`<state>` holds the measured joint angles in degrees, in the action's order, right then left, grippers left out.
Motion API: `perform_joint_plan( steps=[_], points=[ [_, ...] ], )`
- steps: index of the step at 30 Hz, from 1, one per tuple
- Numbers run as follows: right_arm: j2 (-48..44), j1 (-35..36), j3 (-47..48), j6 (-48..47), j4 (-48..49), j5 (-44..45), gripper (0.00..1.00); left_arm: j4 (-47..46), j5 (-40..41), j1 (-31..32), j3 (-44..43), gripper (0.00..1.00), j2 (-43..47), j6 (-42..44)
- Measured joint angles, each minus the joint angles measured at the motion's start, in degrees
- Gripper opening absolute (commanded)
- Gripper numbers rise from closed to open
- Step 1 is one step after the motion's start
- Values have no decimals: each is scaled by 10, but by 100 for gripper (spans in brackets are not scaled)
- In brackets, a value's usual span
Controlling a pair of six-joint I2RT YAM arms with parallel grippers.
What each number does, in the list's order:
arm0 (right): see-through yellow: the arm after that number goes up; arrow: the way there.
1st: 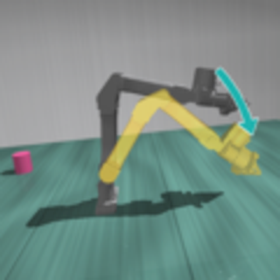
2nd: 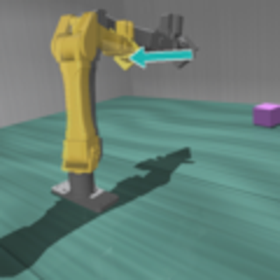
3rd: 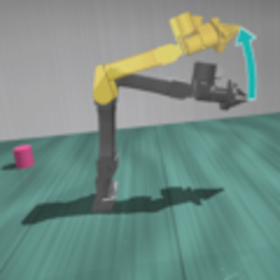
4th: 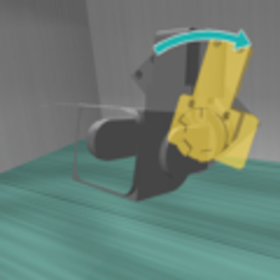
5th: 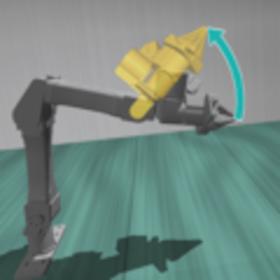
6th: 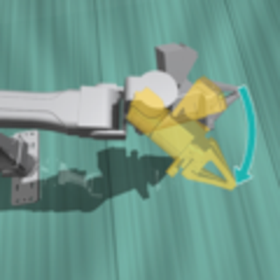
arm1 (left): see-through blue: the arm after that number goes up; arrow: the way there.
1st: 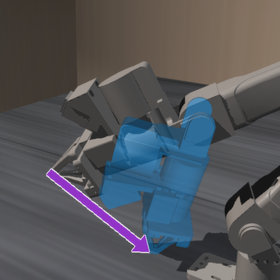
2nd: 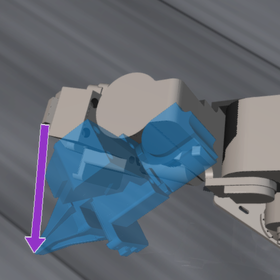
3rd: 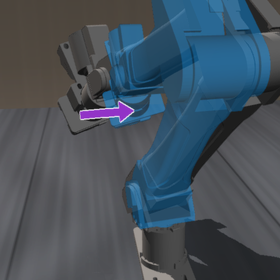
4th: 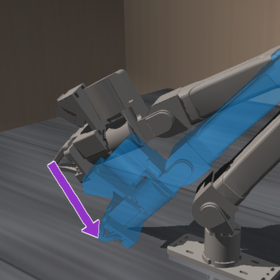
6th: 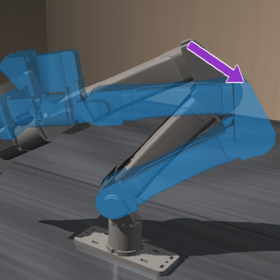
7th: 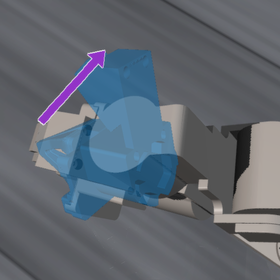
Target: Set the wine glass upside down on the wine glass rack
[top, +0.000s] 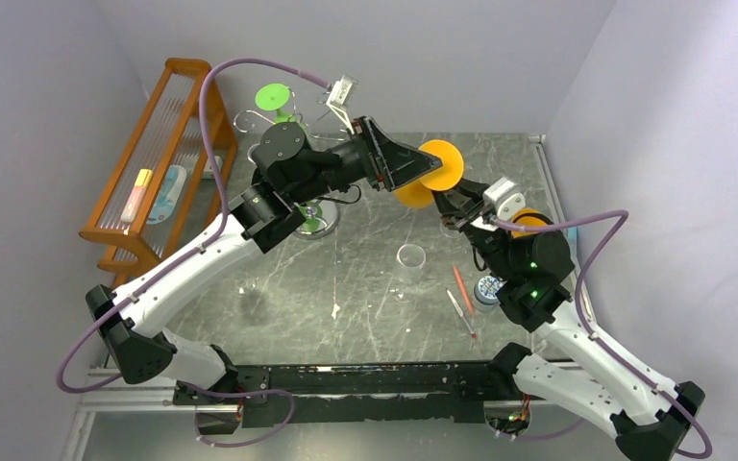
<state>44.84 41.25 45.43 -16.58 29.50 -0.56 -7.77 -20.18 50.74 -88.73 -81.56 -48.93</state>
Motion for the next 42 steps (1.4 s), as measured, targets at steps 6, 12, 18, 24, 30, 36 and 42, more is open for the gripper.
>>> perform_joint_plan(
  steps=[6,12,18,24,30,36,42],
  points=[
    [7,0,-2,-11,-3,-23,0,6,0,0,1,43,2,-7],
    [10,0,-10,-21,2,-31,0,48,2,-5,1,13,6,3],
    [13,0,-11,-43,4,-38,17,62,-15,-17,1,5,5,-22],
    [14,0,-8,-37,-3,-39,58,74,-24,-22,-27,5,0,-19],
    [-12,0,-12,-22,-9,-30,71,66,-48,-56,-89,5,-19,-16],
    [-44,0,-26,-7,-17,-21,73,13,-85,-118,-120,5,-50,-45],
    [-76,0,-42,21,-26,-13,73,8,-99,-181,-173,5,-116,-64]
  ],
)
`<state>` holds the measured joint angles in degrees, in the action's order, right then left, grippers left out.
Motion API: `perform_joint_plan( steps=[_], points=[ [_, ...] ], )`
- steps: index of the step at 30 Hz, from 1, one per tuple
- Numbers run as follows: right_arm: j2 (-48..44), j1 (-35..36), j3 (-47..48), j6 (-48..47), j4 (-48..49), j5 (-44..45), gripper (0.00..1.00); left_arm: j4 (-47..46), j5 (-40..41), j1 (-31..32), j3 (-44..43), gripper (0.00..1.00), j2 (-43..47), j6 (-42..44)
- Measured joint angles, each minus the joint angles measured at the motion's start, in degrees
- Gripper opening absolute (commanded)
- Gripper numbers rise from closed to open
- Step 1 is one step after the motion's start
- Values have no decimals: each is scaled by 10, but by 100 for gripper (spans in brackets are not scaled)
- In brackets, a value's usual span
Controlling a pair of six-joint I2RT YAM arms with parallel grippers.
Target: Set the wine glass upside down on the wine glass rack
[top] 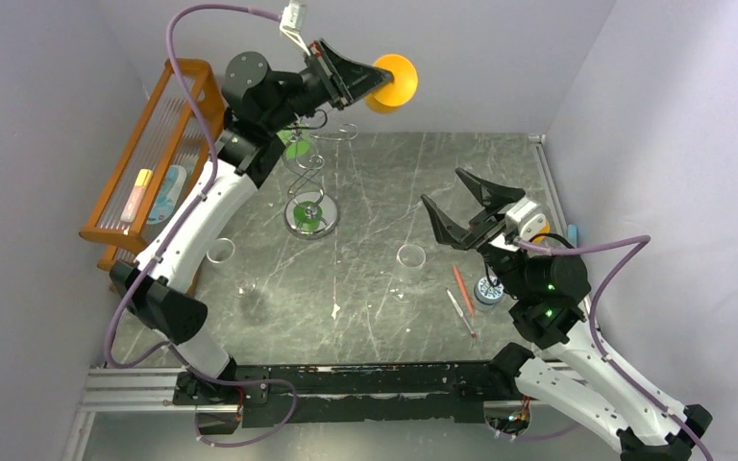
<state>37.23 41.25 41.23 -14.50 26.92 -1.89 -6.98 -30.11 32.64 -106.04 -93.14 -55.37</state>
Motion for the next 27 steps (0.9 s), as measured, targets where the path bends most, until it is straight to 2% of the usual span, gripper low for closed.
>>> perform_joint_plan(
  steps=[9,15,27],
  points=[
    [-37,0,-31,63,-4,5,73,1,20,-90,-79,5,-80,-32],
    [-43,0,-35,99,-6,3,73,-9,30,-124,-66,5,-115,-63],
    [-30,0,-63,163,-3,-5,73,-53,51,-150,-39,5,-119,-94]
  ],
)
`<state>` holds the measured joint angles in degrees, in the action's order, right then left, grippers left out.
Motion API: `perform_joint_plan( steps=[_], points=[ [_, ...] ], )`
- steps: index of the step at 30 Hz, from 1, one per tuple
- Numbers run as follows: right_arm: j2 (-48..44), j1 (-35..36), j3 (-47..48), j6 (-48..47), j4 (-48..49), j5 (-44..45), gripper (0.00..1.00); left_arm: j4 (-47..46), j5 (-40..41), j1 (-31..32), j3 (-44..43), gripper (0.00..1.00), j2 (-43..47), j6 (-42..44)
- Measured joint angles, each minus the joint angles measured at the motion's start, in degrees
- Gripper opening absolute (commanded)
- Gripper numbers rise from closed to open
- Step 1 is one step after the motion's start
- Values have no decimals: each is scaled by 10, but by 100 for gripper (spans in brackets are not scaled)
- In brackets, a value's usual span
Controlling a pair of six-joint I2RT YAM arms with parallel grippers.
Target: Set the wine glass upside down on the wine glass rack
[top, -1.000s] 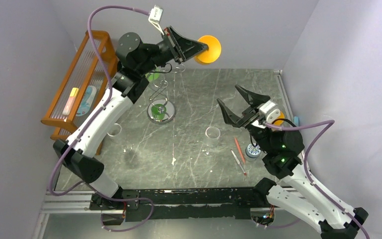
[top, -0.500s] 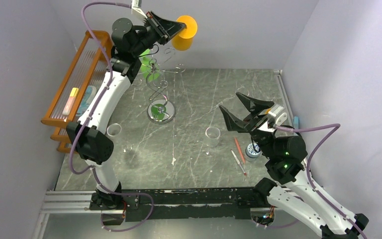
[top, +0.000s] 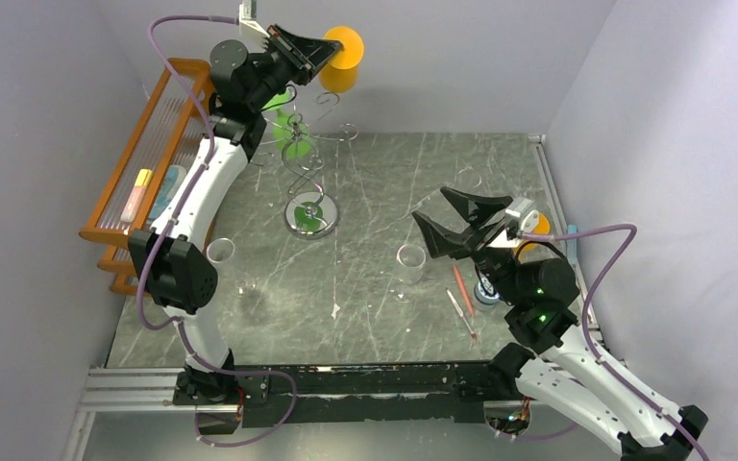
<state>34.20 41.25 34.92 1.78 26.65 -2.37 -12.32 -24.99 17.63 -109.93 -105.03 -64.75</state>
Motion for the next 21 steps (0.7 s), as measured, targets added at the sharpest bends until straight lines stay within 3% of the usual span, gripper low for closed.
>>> perform_joint_plan(
  steps=[13,21],
  points=[
    [-4,0,-7,20,0,2,73,30,83,-23,53,5,2,15],
    [-12,0,-9,21,-5,8,73,59,86,-35,86,5,3,-4]
  ],
)
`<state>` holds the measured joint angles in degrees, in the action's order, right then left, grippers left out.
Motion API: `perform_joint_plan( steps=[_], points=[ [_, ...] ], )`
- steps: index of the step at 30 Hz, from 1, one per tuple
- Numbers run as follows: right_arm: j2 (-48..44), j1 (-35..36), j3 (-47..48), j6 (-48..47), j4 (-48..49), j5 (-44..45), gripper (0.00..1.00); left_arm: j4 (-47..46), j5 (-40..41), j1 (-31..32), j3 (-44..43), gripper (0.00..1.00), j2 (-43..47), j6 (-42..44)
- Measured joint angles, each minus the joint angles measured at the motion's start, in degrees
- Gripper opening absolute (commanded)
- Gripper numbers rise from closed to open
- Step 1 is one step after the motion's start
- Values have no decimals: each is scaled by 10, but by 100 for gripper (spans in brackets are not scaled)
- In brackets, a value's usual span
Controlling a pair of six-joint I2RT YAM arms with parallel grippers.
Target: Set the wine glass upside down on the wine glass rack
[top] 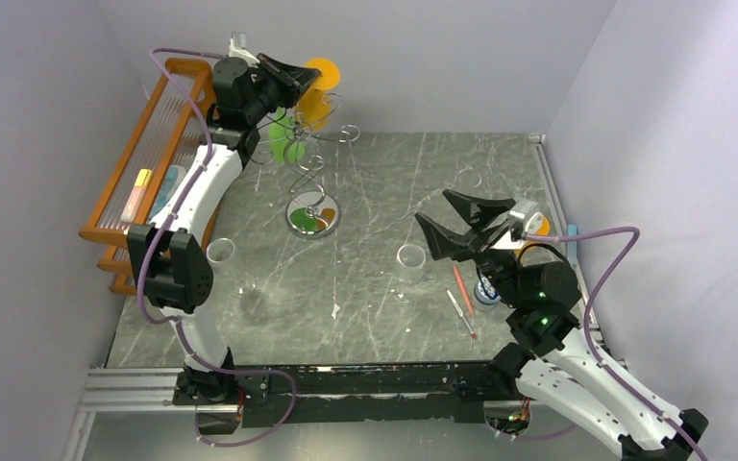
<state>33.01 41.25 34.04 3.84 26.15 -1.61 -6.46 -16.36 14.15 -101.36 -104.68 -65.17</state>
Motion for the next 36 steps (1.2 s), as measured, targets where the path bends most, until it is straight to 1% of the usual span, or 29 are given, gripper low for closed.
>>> perform_joint_plan(
  steps=[14,24,36],
  points=[
    [1,0,0,0,2,10,73,0,-14,-8,51,5,28,-52],
    [1,0,-7,2,5,23,73,31,-12,-8,55,5,58,-53],
    [-5,0,-8,2,5,34,73,61,-18,-8,53,5,64,-64]
  ],
)
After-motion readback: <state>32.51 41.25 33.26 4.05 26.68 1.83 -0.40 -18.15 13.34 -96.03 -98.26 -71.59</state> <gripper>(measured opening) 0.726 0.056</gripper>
